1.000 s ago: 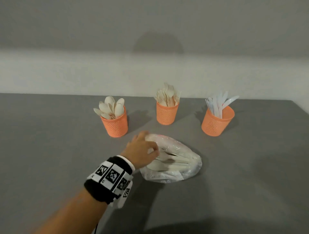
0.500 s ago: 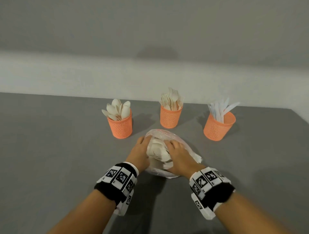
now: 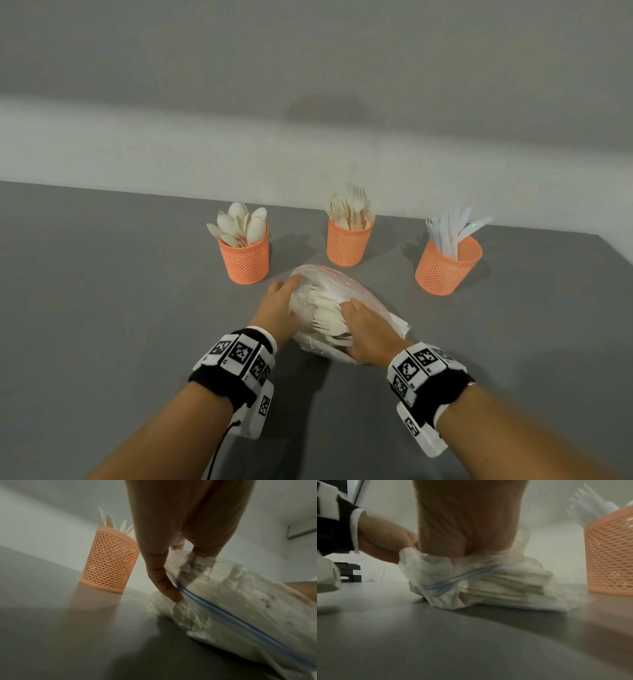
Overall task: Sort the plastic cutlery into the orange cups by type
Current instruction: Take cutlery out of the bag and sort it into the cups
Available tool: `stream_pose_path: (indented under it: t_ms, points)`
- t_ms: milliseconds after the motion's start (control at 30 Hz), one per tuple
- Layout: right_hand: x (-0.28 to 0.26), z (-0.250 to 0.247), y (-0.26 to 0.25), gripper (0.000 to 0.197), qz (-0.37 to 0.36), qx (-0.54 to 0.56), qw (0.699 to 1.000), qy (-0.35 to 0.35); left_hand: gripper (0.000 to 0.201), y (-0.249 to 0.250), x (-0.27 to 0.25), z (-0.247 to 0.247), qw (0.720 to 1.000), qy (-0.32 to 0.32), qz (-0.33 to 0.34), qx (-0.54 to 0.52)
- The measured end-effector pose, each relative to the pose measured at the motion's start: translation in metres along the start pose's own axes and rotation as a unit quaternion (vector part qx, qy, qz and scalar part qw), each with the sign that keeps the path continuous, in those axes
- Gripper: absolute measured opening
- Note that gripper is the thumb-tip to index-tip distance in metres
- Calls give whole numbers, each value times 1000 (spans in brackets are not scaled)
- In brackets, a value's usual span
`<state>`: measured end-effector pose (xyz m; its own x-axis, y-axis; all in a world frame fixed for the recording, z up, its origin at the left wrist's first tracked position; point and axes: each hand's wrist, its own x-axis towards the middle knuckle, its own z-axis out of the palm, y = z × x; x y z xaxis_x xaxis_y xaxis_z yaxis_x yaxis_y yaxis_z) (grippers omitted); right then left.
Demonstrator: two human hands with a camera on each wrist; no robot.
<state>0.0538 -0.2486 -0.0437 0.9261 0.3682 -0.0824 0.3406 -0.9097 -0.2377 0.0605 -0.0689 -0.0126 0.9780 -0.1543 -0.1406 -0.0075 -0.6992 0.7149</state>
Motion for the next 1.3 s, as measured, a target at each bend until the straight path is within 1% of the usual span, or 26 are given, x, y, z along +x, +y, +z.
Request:
stream_pose_path:
  t_ms: [100,200,267,300,367,400,467,533,600,667,733,800,900,1000,1100,1200,1300]
  points:
    - [2,-2,2,46,-13,-27,1000,2,73,-3,3,0,999,8,0,-35]
    - [9,-6,0,42,-15,-28,999,-6,77,-4,3,-2,995,11,-4,-103]
    - [13,-7,0,42,-4,-15,1000,-12,77,-6,3,-5,992,20,-10,-123]
    - [15,-7,0,42,4,-7,1000,-9,75,-10,4,-6,993,32,-8,-111]
    - [17,-10,2,40,17,18,1000,11,69,-13,4,-9,998,37,3,-46]
    - [18,-12,3,39,23,38,999,26,67,-14,3,-11,1000,24,9,-8]
    - [19,-17,6,39,28,81,995,58,66,-13,1,-13,999,-17,6,33]
    - [19,-20,5,48,22,92,994,51,70,-13,-1,-13,997,-50,-2,59]
    - [19,-21,5,52,8,56,998,14,76,-13,1,-12,996,-68,-13,55]
    - [17,-15,4,48,-23,-6,1000,-15,83,-12,4,-14,998,-62,-20,16]
    - [15,-9,3,42,-39,-27,999,-21,87,-10,7,-15,998,-59,-29,-17]
    - [14,-7,4,39,-31,-21,999,-9,88,-12,10,-15,997,-69,-30,-17]
    - [11,-8,6,41,-8,21,1000,4,88,-22,14,-12,994,-101,-29,3]
    - [7,-18,4,39,5,82,996,21,81,-23,11,-13,991,-124,-23,46]
    - [6,-33,5,42,14,168,985,46,74,-23,11,-14,994,-96,-14,41]
    - [6,-40,3,44,15,234,971,36,72,-20,12,-20,997,-67,-13,37]
    - [3,-40,-2,44,8,271,962,28,64,-18,13,-22,997,-47,-24,63]
